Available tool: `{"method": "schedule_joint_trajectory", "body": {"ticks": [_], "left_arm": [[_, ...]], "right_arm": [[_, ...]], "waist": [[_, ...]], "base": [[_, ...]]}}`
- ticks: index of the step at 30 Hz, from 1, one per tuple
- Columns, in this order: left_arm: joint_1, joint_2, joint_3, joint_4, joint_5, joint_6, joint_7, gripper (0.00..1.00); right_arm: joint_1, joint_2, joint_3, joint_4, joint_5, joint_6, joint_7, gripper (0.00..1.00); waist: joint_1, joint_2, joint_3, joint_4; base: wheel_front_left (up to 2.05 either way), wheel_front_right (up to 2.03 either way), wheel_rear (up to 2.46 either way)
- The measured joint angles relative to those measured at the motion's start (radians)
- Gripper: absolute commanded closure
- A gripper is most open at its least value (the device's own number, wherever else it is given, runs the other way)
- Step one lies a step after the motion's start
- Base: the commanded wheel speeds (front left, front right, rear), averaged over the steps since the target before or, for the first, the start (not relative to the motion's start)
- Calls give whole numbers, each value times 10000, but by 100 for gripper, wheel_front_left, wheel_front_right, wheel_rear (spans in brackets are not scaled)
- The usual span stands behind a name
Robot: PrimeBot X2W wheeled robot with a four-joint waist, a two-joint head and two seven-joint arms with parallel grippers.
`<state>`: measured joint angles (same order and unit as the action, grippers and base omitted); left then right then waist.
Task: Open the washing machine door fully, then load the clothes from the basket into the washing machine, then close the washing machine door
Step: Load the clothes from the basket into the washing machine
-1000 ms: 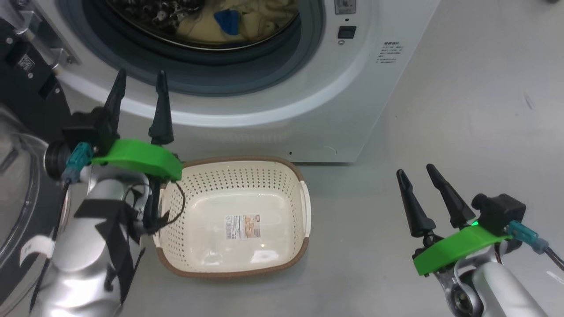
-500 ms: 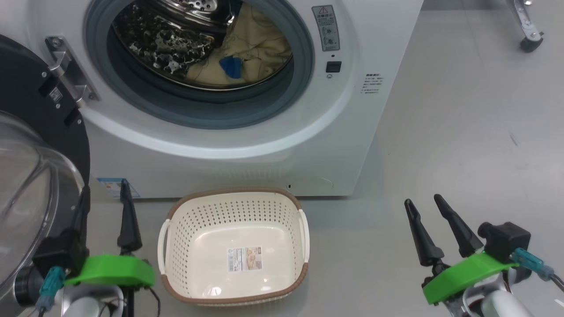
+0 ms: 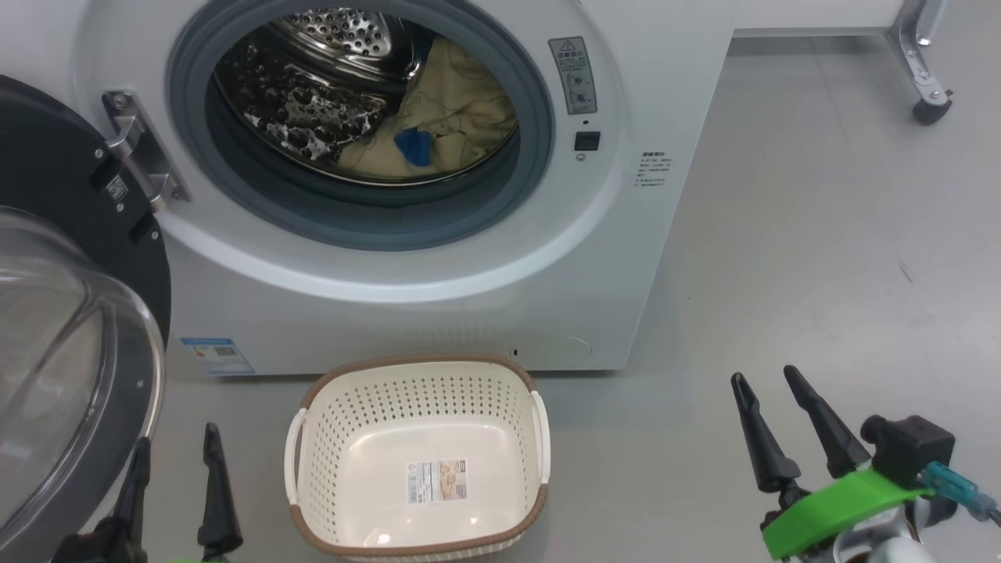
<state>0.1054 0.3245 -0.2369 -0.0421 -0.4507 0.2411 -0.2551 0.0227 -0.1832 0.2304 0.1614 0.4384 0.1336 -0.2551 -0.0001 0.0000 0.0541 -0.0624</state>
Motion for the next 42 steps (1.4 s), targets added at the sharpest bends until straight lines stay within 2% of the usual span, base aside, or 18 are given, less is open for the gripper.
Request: {"method": "schedule_joint_trajectory", "body": {"ticks": [10,42], "left_arm": [[477,-84,150,-146,182,0,0,0],[620,-380,667,-196,637,-88,0,0]], "right_arm": [[292,0,-65,-65,-178,0,0,0],[327,117,-288,-105,-430,0,0,0]], "waist": [[0,0,-110,-134],[1,0,157,-129]], "base": [[0,0,0],[0,0,0]]}}
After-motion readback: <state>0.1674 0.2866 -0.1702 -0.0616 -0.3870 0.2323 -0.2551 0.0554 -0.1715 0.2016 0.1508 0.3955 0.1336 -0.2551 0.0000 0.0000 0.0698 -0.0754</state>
